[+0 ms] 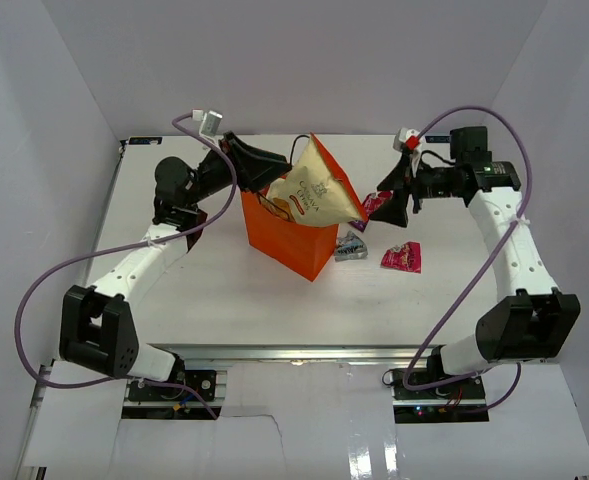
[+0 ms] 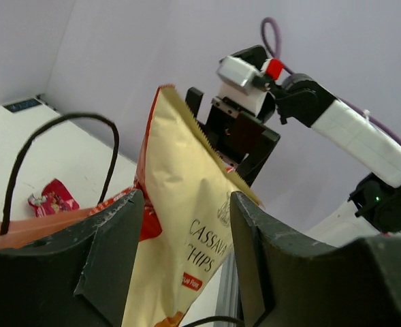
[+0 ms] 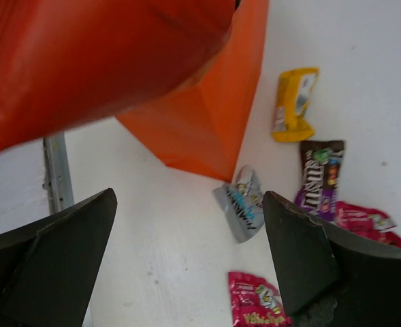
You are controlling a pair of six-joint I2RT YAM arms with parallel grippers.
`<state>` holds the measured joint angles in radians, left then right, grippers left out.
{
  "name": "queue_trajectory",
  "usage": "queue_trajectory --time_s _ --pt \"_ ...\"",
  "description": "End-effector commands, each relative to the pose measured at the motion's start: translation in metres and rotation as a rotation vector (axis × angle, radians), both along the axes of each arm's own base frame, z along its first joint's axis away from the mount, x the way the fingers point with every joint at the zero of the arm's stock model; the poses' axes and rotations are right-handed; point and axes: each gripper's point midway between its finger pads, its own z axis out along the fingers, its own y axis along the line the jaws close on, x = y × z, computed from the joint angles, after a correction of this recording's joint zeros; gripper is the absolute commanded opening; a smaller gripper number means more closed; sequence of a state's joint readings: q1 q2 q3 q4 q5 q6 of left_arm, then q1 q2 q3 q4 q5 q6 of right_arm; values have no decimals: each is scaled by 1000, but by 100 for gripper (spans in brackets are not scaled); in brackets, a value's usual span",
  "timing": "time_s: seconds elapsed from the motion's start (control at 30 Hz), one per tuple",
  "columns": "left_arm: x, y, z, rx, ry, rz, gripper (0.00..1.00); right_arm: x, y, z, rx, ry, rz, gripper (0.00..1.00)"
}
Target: Place the snacks into the paper bag
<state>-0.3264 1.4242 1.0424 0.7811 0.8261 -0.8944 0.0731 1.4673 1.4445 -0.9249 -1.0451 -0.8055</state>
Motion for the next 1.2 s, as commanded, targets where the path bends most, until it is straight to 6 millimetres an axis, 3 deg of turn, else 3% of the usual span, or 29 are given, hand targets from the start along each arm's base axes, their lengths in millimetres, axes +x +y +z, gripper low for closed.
queue_trajectory --time_s 0.0,0.1,0.13,0.17,0.23,0.3,0.43,0.53,0.7,0.73,0.97,1.13,1.17 --pt "-4 16 53 -16 -140 119 64 7 2 77 61 -122 -99 94" --pt "4 32 71 15 -185 270 67 13 0 109 72 -173 -172 96" --pt "8 36 68 40 -167 310 68 15 2 130 100 -178 -210 97" --pt "8 49 77 42 -201 403 69 16 5 138 110 -182 -226 98" --pt "9 63 73 67 -188 488 70 24 16 156 121 -186 -320 99" --pt "5 84 72 76 -198 607 73 26 27 163 122 -194 -362 99" --pt "-4 108 44 159 -128 720 75 16 64 170 118 -205 -388 98" --pt "-15 119 26 213 -72 748 75 21 71 167 90 -240 -445 99" --pt "-33 127 -5 241 1 757 75 32 70 146 23 -244 -493 100" --pt "-38 130 -4 230 0 766 75 32 72 141 10 -242 -493 100" --pt "-46 133 -20 221 42 766 75 20 78 113 -22 -179 -449 81" --pt "-48 133 -26 222 52 762 75 14 79 109 -23 -169 -430 63" --pt "-49 133 -29 221 60 758 75 14 79 110 -21 -174 -431 53"
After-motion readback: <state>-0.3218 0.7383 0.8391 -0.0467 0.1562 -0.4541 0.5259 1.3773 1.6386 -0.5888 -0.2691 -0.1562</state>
